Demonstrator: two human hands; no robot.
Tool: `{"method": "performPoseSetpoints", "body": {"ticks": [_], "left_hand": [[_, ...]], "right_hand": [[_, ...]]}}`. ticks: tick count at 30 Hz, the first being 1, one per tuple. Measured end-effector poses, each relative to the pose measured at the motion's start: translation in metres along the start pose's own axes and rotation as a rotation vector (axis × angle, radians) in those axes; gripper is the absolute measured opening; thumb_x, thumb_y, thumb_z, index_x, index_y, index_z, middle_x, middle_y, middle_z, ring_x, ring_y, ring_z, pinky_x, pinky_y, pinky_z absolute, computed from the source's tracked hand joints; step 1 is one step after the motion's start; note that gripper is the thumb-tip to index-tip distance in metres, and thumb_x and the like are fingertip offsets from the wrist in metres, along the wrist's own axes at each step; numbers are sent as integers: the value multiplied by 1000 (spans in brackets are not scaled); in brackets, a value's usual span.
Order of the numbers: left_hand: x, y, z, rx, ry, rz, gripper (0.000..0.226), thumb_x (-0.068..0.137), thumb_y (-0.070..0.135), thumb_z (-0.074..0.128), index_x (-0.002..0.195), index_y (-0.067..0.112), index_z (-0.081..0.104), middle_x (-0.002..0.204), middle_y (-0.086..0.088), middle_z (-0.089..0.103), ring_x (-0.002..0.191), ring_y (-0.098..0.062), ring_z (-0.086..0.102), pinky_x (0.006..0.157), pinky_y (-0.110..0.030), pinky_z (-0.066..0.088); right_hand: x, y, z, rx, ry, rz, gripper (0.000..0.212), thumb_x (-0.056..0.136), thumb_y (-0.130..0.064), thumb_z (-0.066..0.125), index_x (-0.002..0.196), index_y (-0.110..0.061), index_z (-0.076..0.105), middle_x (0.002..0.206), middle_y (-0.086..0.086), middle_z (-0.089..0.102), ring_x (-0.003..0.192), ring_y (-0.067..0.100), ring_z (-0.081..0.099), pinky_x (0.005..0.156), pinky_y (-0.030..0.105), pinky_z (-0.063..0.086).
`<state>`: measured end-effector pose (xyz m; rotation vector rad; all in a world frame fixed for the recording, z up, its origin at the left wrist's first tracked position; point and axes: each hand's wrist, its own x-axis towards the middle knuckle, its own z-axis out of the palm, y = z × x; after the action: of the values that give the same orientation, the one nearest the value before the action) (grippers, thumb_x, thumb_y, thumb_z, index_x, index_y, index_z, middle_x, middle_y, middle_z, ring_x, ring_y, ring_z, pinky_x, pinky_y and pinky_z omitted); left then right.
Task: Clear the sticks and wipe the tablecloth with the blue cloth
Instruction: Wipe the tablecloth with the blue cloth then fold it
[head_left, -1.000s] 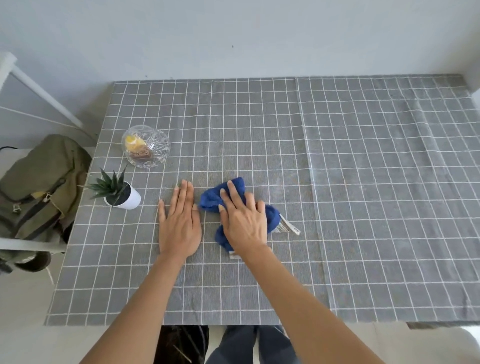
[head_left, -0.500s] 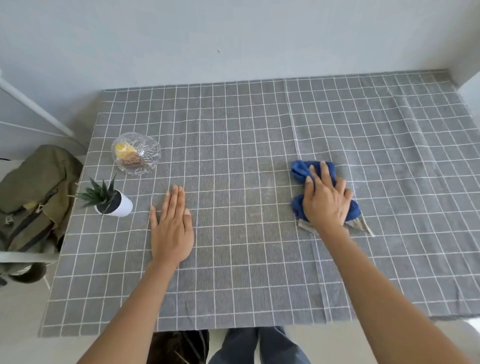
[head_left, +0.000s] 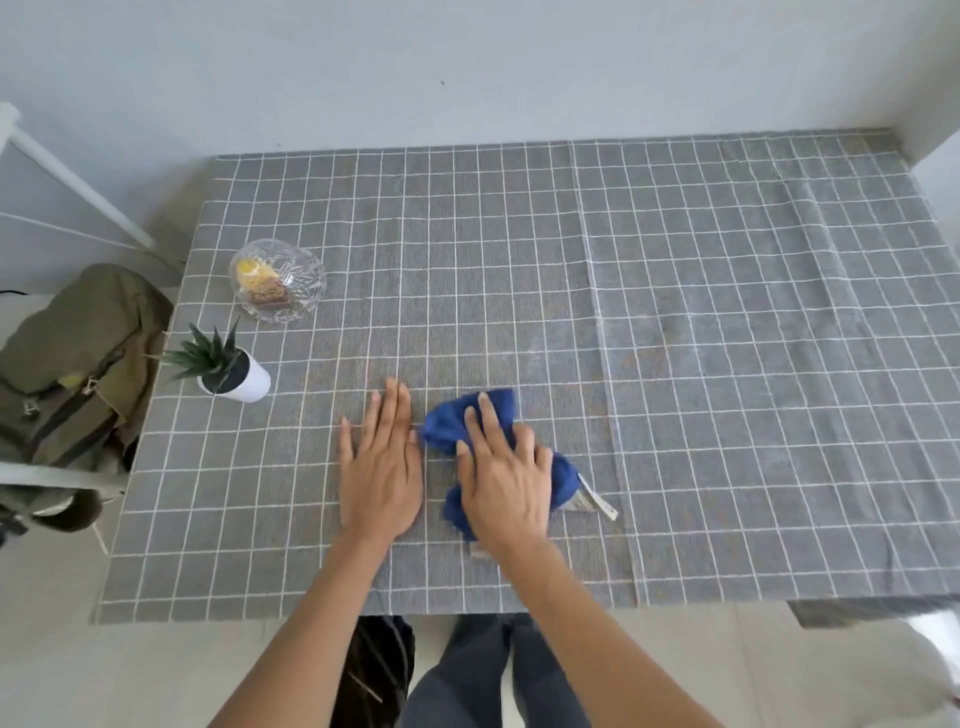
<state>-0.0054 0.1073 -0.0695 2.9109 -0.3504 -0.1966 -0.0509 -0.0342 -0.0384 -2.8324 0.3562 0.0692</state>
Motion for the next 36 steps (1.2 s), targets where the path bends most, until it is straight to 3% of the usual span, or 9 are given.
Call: {"method": "performPoseSetpoints", "body": {"ticks": [3,9,15,21,27,32,36], "left_hand": [[2,-4,2,12,14,-1,54,99,34,7,151,21,-2,159,7,-6,147,-12,-5,119,-48,5],[1,0,1,-15,17,-21,53,100,33,8,151,25,-3,158,11,-7,146,-7,-8,119,-45,-3],[0,-1,2,-7,13,-16,54,99,33,5,150,25,-9,158,10,-14,145,-7,-13,119,-44,-5],[1,-2,1,5,7,-11,55,98,34,4,151,24,-8,158,9,-13,146,-9,-12,119,-45,-5],[3,5,2,-34,-8,-51,57,95,35,2,150,22,-7,158,6,-14,146,-12,-12,118,-47,-7],[7,64,12,-86,-49,112,54,100,35,5,150,22,-11,158,4,-15,145,-13,-17,117,-46,-11],[5,83,20,-65,-21,127,53,101,34,10,151,22,-6,158,6,-10,146,-12,-13,117,-45,-11]], "right_hand": [[-4,3,9,-21,-5,11,49,91,-40,35,131,-22,57,143,-8,47,102,21,46,75,36,47],[-4,18,3,-43,6,28,49,90,-40,35,131,-24,56,143,-9,47,96,21,50,70,36,45],[-4,102,-18,-94,55,192,51,97,-42,24,144,-27,38,153,-14,29,109,23,45,81,36,32],[-6,153,-32,-92,130,368,55,94,-43,21,144,-25,39,154,-10,28,114,29,40,86,41,28],[-12,141,-36,-41,132,327,58,94,-48,17,141,-27,44,152,-12,31,113,25,36,88,39,26],[-40,104,-27,-86,136,117,51,94,-44,27,133,-26,54,144,-14,44,97,24,42,76,37,31],[-50,107,-18,-156,107,49,48,94,-41,32,130,-24,58,141,-14,48,95,22,42,76,37,36]]}}
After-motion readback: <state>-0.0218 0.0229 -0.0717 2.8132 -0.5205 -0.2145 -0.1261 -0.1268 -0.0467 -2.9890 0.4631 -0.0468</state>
